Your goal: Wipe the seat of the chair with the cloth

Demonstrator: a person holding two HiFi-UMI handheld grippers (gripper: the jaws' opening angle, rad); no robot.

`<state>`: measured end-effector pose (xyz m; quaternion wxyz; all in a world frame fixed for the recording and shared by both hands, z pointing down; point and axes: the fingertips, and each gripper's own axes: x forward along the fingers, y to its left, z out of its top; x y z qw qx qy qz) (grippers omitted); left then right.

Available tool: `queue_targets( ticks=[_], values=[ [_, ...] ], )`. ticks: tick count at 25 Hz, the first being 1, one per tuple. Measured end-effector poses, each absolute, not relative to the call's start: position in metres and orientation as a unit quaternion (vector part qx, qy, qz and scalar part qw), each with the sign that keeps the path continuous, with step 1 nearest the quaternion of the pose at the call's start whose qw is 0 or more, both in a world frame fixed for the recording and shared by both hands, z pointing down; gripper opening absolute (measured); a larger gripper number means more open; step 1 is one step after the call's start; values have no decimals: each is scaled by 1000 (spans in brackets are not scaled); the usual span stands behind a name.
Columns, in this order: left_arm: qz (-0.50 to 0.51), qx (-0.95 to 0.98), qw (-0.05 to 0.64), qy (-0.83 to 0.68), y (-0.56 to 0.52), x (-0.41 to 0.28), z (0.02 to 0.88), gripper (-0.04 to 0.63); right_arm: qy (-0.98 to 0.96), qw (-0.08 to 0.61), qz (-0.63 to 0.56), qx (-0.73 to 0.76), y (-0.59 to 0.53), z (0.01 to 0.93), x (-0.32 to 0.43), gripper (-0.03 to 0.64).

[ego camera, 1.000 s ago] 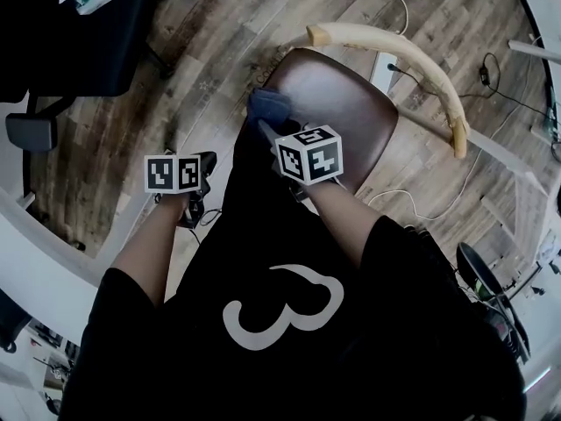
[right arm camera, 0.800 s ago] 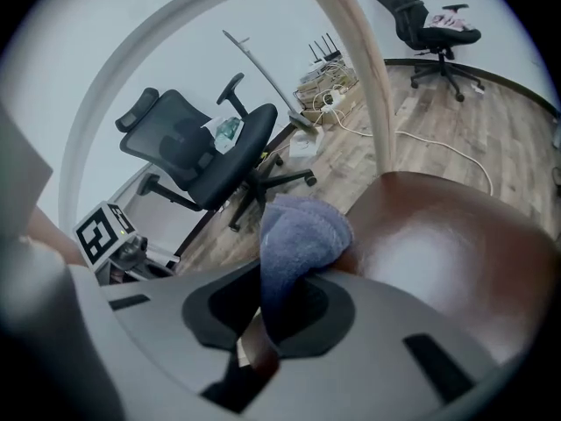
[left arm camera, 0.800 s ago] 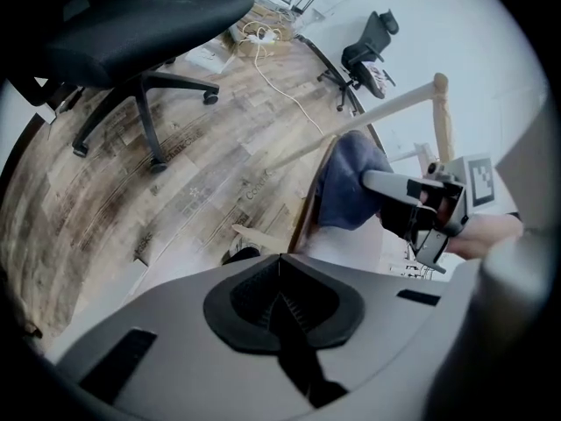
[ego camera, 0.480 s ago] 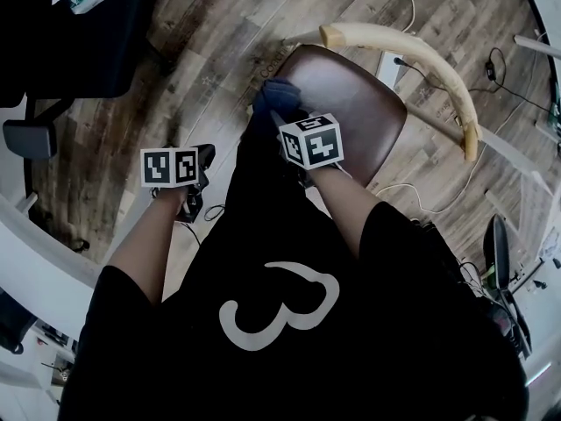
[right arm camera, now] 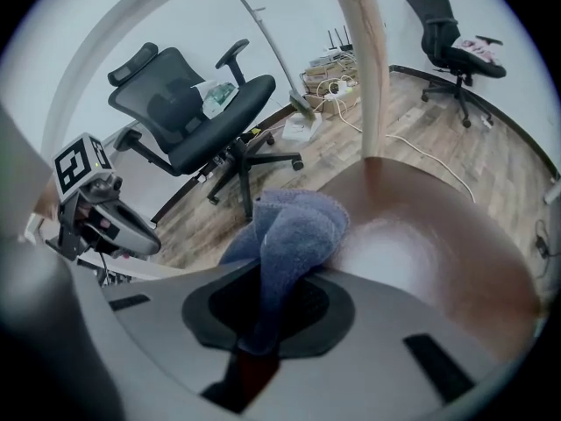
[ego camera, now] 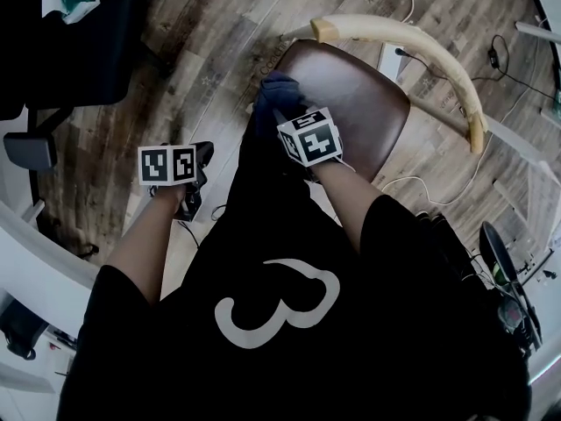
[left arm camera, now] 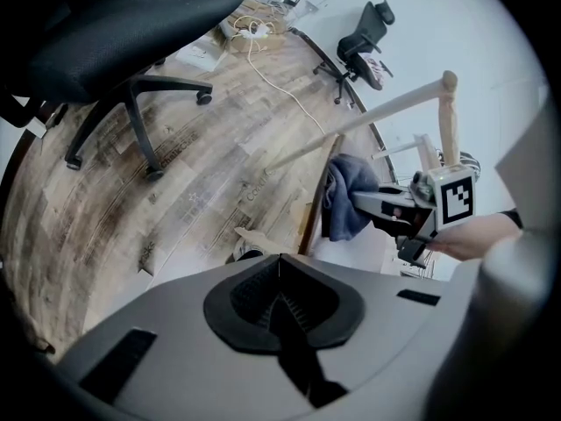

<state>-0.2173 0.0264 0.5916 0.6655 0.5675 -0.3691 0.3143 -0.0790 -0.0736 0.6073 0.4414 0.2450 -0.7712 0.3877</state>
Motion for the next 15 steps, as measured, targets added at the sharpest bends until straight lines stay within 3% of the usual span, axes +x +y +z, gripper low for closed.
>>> queue_targets(
  ticks=[15],
  values=[
    [344,591,647,-338,22,-190,590,14,-747,439,402,296,-65,610,-26,51]
  ],
)
